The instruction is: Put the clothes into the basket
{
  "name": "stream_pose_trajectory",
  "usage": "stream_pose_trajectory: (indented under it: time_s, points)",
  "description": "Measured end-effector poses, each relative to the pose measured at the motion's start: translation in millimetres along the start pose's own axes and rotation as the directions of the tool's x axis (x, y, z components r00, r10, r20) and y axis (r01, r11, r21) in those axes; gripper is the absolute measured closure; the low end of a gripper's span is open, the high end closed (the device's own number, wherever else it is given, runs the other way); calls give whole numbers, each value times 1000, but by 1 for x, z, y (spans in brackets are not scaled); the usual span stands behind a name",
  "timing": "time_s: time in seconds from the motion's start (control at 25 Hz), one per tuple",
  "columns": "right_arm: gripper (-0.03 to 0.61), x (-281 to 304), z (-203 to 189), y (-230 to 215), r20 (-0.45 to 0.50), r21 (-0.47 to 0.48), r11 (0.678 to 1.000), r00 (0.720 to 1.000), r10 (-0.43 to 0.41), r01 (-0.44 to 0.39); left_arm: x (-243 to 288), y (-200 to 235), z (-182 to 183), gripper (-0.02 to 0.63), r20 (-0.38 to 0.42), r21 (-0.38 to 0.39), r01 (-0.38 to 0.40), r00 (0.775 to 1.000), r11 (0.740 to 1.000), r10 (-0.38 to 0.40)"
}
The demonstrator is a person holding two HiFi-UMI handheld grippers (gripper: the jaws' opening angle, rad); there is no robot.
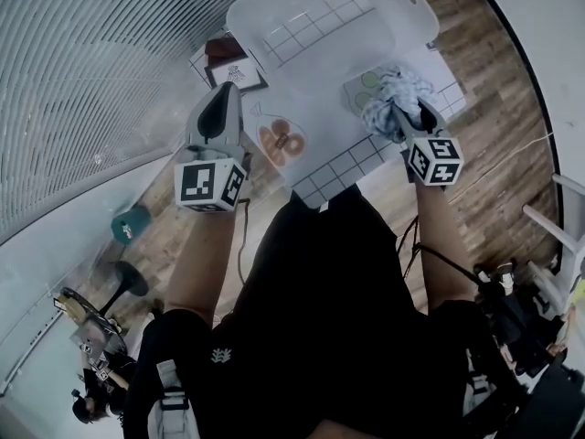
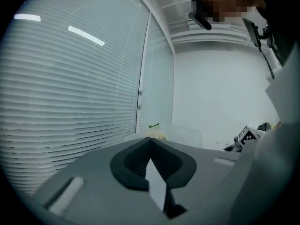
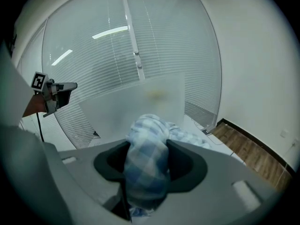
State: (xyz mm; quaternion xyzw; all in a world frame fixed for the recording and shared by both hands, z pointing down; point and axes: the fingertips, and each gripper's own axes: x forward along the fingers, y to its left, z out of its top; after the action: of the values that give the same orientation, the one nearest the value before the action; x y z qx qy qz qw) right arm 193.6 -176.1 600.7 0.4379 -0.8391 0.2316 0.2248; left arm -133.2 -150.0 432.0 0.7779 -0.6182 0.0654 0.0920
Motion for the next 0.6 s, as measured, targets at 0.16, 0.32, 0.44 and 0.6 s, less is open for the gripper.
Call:
stream_pose_trajectory:
  time_s: [0.16,0.32,0.44,0.6]
  points:
    - [376,-13,17,5,19,-35,999,1000,11,-10,-5,-2,15,606,37,-17,0,999,1000,0]
    - [376,-22,33,13,47,-50,999,999,16,-13,-11,-2,22,606,46,-16,3,999,1000,-2]
    - [376,-32,45,15,71,-40,999,997,11,-8,-19,-2,26,606,44,-20,-1,999,1000,2]
    - [376,-45,61,17,103,-38,999,995,3,1,-27,-1,37,606,59,-38,-17,998,999,19]
